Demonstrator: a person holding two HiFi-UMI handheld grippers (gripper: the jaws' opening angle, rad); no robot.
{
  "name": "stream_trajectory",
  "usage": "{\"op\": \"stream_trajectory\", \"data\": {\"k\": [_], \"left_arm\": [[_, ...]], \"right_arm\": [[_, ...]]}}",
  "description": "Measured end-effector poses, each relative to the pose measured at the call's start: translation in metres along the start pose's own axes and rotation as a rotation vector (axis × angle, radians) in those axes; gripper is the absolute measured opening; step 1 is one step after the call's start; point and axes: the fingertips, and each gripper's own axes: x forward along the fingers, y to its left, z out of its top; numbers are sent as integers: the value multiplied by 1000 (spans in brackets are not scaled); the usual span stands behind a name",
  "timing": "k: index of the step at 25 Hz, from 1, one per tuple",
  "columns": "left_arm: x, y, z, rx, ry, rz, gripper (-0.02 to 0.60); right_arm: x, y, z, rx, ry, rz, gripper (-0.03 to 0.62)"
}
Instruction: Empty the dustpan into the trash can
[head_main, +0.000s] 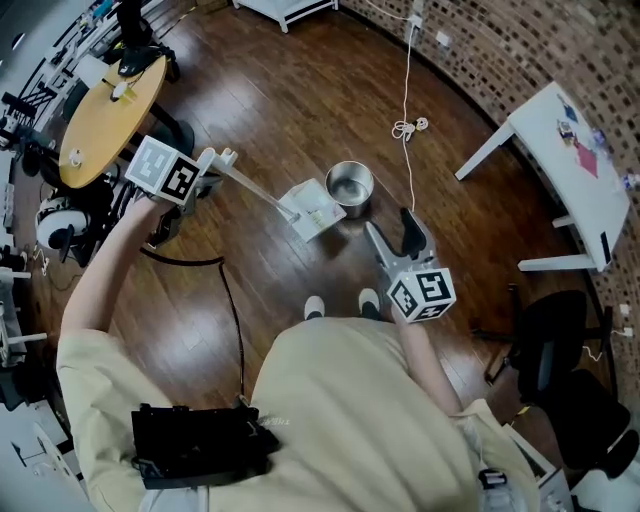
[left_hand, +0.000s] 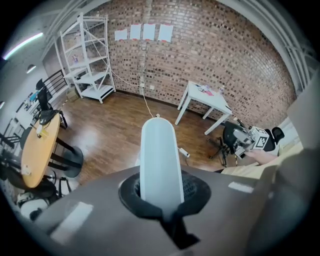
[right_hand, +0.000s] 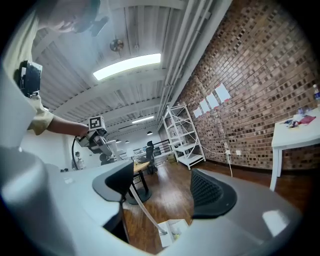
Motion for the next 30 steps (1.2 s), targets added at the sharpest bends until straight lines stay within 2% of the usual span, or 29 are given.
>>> {"op": "stream_trajectory", "data": {"k": [7, 15, 18, 20, 25, 30], "left_arm": [[49, -8, 44, -69, -17, -14, 0], [87, -25, 90, -181, -9, -102, 0], [94, -36, 93, -267, -2, -192, 0], [103, -47, 88, -293, 7, -248, 0], [122, -63, 81, -280, 13, -274, 0], [123, -60, 73, -278, 3, -264, 0]], "right_arm": [[-11, -27, 5, 4, -17, -59, 328], [-26, -59, 11, 19, -45, -125, 325], [-33, -70, 14, 25, -62, -157, 316], [-35, -76, 15, 28, -66, -168, 316], [-36, -83, 15, 41, -66, -173, 316], [-33, -82, 9, 62, -52, -157, 316]]}}
